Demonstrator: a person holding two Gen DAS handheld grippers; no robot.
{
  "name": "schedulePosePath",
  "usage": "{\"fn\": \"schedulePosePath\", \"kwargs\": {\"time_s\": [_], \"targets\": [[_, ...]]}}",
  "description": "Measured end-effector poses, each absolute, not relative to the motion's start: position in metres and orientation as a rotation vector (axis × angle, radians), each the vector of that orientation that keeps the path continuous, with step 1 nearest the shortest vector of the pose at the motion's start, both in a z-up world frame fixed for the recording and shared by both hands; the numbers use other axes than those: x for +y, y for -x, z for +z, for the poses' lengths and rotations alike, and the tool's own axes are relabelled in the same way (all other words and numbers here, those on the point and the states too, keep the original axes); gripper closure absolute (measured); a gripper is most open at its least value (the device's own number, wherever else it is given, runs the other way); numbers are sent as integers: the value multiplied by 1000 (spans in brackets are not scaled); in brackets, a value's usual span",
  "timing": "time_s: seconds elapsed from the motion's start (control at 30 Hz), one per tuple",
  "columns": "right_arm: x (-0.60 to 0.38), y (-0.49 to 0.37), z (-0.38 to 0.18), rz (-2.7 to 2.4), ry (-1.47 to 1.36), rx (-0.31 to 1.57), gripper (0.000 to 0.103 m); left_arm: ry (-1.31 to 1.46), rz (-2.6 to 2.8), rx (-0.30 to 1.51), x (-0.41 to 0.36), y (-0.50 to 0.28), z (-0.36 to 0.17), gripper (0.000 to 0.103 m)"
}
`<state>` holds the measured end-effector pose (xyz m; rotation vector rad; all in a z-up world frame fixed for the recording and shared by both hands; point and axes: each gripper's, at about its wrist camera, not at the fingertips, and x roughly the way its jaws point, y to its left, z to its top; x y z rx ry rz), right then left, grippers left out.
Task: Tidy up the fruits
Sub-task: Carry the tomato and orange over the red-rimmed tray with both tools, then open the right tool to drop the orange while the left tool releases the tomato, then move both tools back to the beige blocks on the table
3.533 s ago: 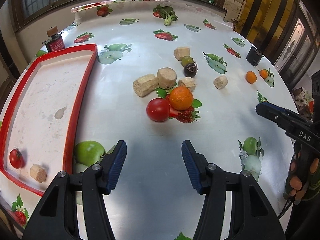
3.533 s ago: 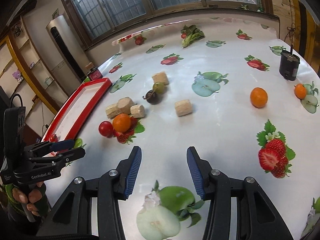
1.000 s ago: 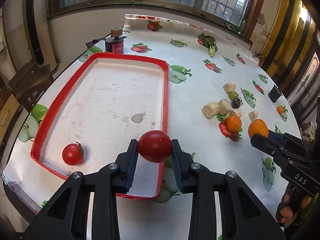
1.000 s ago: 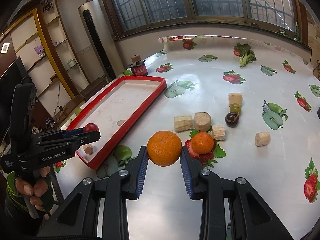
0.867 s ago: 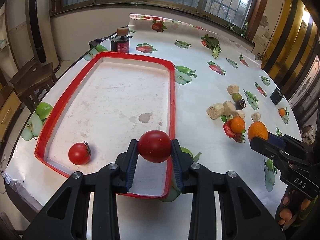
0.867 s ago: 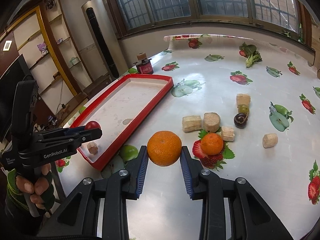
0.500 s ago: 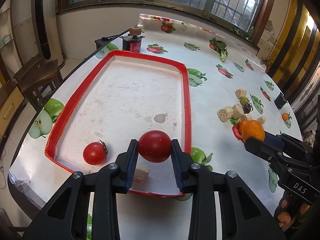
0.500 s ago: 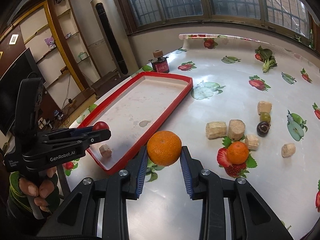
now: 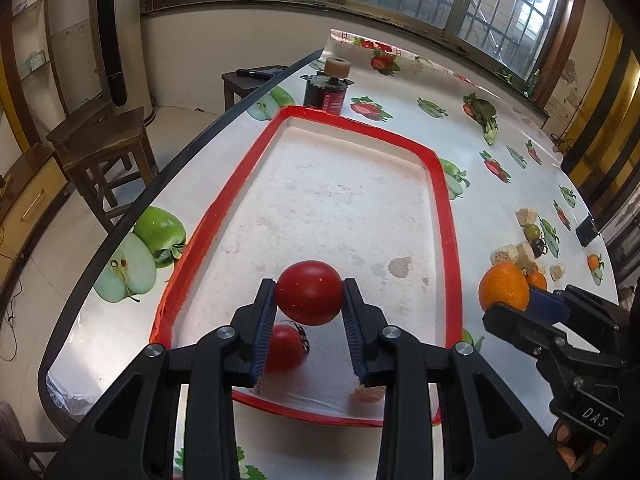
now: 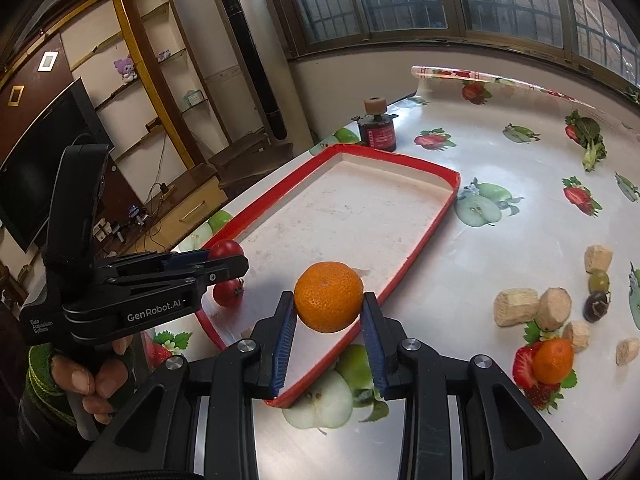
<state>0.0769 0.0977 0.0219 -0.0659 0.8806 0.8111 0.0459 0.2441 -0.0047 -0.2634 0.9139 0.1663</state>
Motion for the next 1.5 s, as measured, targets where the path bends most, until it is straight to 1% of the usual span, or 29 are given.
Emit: {"fn": "schedulePosePath", "kwargs": {"time_s": [0.37,0.67,0.73,0.9,0.97,1.0,1.03,1.2,1.5], "targets": [[150,-89,-12,861,140,959,70,267,175,963,257,-69,-23,72],[161,-95,-32,873,168,1004,70,287,184,1021,260,-74,-43,72],[164,-96,-36,872,177,1012,67,290,182,1016,260,-73,-43,72],[165,-94,-37,858,196,1005,67,309,180,1024,262,-73,-40,72],[163,-92,-35,854,192,995,58,307,186,1012,261,-70,-36,66],[161,-91,-33,851,190,989,50,303,190,1003,260,-68,-34,59],[159,-90,-31,849,187,982,46,301,193,993,260,-67,-31,57],[144,-83,-19,851,163,961,47,301,191,960,254,-60,-18,57],[100,-67,-2,815,107,934,47,278,180,957,230,-54,-13,57]]}}
